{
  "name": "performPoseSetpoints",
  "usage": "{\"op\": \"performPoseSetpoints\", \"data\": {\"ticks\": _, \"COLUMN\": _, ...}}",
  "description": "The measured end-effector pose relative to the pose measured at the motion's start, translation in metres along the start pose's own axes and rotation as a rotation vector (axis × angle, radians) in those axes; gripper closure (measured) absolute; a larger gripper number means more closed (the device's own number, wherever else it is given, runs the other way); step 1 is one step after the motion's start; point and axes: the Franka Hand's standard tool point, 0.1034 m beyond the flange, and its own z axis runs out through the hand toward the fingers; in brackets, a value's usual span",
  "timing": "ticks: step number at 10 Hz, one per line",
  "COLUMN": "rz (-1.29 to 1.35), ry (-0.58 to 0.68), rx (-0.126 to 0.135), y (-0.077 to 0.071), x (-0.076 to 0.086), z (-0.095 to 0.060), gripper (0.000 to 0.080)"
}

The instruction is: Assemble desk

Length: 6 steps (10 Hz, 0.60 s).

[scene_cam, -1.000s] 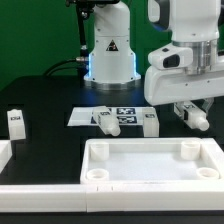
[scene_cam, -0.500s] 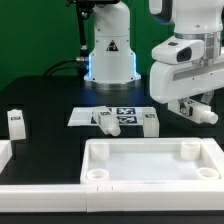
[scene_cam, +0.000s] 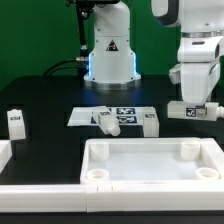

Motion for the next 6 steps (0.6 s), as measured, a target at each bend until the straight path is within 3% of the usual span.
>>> {"op": "performPoseSetpoints", "data": {"ticks": 2, "rz": -0.146, "ry": -0.005, "rx": -0.003, "y": 0.001, "x": -0.001, "z": 0.000, "gripper": 0.0515}}
{"op": "performPoseSetpoints", "data": {"ticks": 4, "rz": -0.527, "ry": -0.035, "rx": 0.017, "y": -0.004, "x": -0.007, "z": 0.005, "gripper": 0.0515}}
{"op": "performPoseSetpoints", "data": {"ticks": 6, "rz": -0.678, "ry": -0.044, "rx": 0.027, "y": -0.002, "x": -0.014, "z": 0.010, "gripper": 0.0515}}
